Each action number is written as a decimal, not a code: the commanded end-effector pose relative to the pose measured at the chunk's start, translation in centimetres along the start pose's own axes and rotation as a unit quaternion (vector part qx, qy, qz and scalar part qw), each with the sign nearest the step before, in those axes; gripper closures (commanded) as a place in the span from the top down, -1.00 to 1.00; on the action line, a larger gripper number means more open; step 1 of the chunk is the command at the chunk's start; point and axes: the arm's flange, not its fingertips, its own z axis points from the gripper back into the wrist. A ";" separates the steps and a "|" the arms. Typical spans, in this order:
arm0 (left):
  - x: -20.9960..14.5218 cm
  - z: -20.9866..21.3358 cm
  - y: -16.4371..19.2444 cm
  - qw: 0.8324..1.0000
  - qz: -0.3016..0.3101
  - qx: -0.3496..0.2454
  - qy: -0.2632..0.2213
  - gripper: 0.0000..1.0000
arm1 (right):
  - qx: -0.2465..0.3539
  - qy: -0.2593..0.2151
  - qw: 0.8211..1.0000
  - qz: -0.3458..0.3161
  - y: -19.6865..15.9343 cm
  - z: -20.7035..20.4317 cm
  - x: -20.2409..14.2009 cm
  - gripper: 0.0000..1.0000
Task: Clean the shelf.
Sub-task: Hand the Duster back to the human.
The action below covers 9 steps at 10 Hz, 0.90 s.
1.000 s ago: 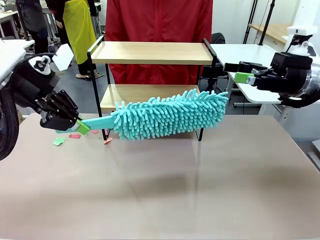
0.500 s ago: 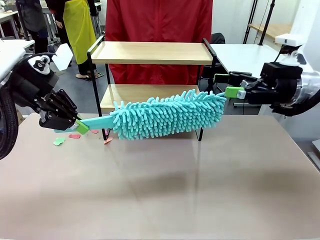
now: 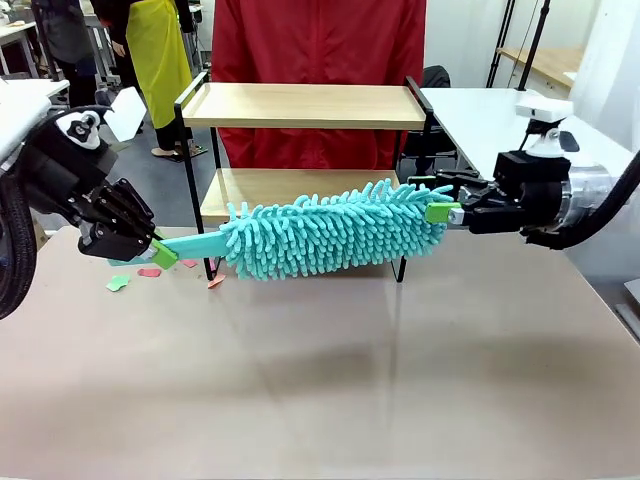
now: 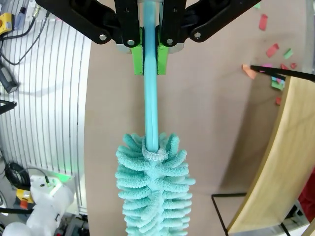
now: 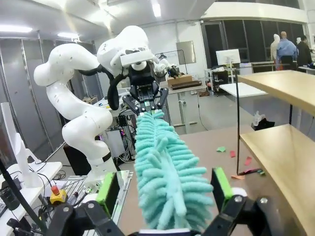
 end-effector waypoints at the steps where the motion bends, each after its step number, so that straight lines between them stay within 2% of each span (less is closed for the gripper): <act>1: 0.1 0.2 -0.1 1.000 -0.002 -0.002 -0.012 -0.74 | -0.008 0.002 1.000 0.006 -0.7 -0.8 -0.7 1.00; 9: 0.1 0.2 -0.1 1.000 -0.002 -0.002 -0.012 -0.74 | 0.004 0.025 1.000 -0.007 -0.8 -2.2 -2.0 1.00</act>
